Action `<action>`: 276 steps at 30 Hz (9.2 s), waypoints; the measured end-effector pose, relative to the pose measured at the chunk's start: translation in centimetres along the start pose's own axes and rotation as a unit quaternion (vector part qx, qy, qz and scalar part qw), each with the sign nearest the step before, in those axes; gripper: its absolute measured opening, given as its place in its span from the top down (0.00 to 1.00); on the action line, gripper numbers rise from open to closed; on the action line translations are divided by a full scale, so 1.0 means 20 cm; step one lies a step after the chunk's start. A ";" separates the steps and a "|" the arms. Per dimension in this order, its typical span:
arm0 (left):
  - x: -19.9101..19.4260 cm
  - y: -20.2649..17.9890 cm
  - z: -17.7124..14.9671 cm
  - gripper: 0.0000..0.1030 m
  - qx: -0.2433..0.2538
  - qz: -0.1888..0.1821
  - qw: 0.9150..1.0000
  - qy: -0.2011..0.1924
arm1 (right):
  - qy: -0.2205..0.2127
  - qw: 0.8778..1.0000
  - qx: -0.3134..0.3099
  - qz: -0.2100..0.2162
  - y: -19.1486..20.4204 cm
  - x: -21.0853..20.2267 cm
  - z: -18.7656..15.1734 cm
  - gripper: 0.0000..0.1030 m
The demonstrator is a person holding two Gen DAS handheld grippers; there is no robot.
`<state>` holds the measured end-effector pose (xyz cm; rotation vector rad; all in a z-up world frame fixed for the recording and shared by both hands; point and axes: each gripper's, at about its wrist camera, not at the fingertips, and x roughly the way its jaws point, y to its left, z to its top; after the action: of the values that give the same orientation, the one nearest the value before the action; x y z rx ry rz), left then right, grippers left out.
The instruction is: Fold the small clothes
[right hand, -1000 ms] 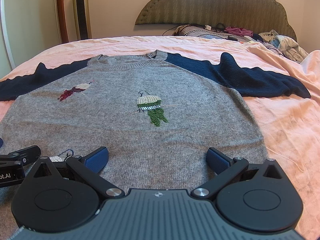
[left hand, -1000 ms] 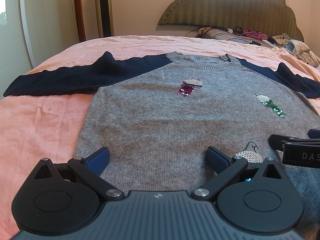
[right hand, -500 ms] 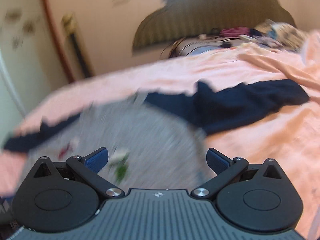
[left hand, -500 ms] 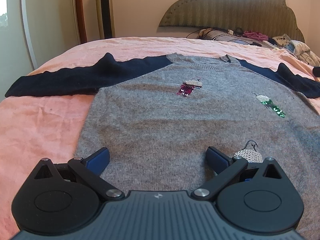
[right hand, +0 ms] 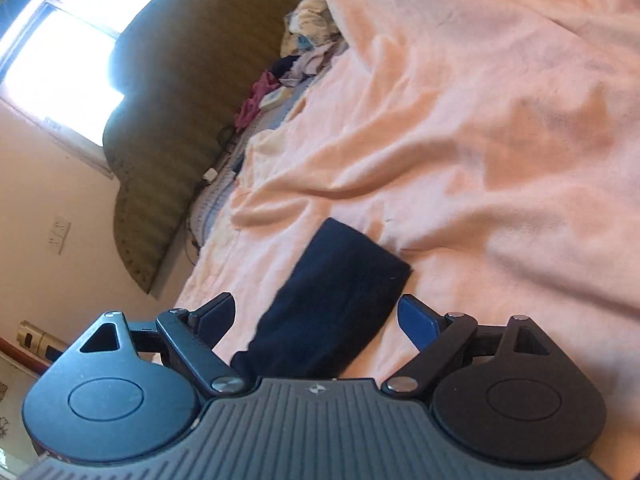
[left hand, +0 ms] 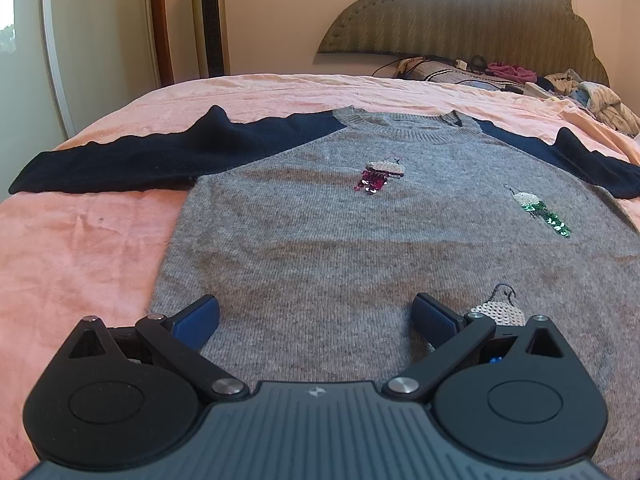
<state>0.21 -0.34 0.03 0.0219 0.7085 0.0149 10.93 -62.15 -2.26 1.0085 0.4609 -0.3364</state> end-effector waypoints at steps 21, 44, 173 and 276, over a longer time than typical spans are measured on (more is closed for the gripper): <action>0.00 0.00 0.00 0.00 -0.004 -0.003 1.000 -0.002 | 0.082 0.938 -0.241 0.236 0.95 -0.15 -0.77 0.86; 0.10 0.17 0.40 0.00 -0.224 -0.218 0.949 0.035 | 0.138 0.934 -0.262 0.199 0.60 -0.34 -1.32 0.18; -0.02 1.04 -0.06 0.10 -0.446 0.117 0.870 -0.175 | 0.127 0.479 -0.792 0.358 1.82 -0.28 -2.81 0.35; 0.29 0.68 0.47 0.05 -0.219 0.005 0.975 -0.028 | 0.208 0.889 -0.386 0.133 1.22 0.27 -0.88 0.29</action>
<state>10.54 13.30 3.76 -0.3963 0.6372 0.1788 23.27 -35.09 4.76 0.3359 0.7569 0.3164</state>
